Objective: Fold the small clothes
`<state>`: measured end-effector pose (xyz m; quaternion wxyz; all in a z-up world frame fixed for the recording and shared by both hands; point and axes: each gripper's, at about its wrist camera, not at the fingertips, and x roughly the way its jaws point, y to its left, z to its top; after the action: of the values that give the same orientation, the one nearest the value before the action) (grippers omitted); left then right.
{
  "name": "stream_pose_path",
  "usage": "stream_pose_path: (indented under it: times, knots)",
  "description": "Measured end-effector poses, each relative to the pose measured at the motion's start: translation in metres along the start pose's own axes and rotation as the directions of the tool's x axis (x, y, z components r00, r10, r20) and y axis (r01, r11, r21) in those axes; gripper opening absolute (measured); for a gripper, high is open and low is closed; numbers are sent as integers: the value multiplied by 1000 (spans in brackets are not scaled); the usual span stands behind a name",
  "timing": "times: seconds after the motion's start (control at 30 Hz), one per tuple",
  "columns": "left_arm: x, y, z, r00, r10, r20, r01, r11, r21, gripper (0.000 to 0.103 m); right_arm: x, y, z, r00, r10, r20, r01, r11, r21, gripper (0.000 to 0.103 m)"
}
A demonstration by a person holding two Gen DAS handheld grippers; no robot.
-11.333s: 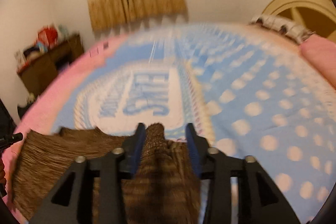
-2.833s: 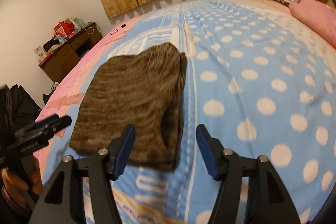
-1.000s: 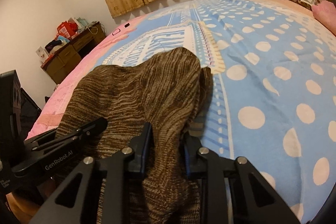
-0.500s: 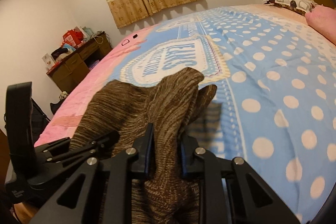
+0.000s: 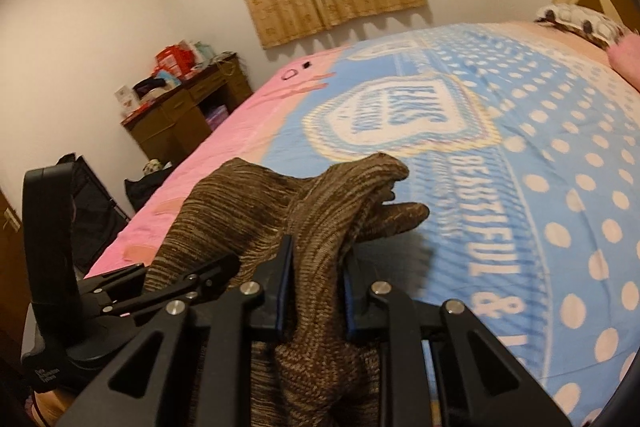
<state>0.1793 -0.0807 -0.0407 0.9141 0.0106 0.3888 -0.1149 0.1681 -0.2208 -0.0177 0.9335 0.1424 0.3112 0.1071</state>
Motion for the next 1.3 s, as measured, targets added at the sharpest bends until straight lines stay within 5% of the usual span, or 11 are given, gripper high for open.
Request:
stream_pose_path:
  times: [0.27, 0.57, 0.7, 0.87, 0.97, 1.13, 1.3]
  knots:
    - [-27, 91, 10, 990, 133, 45, -129, 989, -76, 25, 40, 79, 20, 991, 136, -11, -136, 987, -80, 23]
    - [-20, 192, 8, 948, 317, 41, -308, 941, -142, 25, 113, 160, 24, 962, 272, -23, -271, 948, -168, 23]
    - [30, 240, -23, 969, 231, -92, -248, 933, -260, 29, 181, 169, -5, 960, 233, -158, -256, 956, -145, 23]
    - [25, 272, -47, 988, 147, -41, -151, 902, -404, 66, 207, 155, -26, 954, 202, -221, -233, 964, -125, 32]
    - [7, 275, -57, 996, 91, -17, -89, 894, -440, 66, 201, 142, -19, 954, 185, -235, -215, 971, -108, 51]
    - [-21, 262, -80, 999, 1, 44, 22, 862, -506, 66, 154, 133, -25, 968, 169, -185, -198, 968, -152, 66]
    - [-14, 254, -90, 998, -61, 35, 70, 851, -521, 66, 147, 139, -50, 951, 177, -252, -223, 960, -171, 67]
